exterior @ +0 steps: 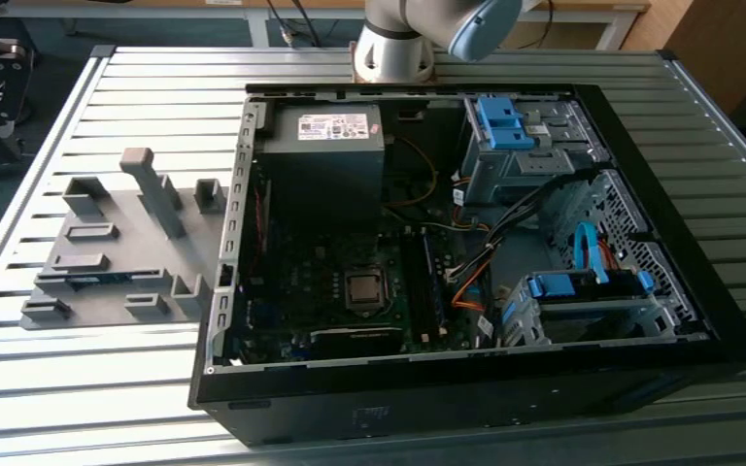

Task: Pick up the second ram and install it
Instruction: 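Pick up the second ram and move it above second insertion slot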

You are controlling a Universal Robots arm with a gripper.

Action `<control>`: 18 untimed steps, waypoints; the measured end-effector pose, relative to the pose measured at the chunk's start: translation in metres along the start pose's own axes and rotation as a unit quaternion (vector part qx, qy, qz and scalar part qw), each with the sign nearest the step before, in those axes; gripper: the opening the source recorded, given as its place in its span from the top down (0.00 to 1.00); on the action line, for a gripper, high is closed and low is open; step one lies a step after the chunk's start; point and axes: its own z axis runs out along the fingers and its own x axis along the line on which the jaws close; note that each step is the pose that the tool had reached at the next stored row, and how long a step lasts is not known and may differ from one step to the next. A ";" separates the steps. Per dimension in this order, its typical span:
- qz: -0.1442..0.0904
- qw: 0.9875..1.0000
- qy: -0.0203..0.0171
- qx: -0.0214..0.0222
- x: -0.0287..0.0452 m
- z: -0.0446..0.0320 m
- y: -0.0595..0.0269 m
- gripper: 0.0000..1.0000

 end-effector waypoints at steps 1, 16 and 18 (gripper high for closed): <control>-0.001 1.000 0.000 0.000 0.0000 0.0000 0.0000 0.89; -0.009 1.000 0.001 0.001 0.0000 0.0003 -0.0001 0.89; -0.016 1.000 0.002 0.002 0.0001 0.0003 0.0000 0.89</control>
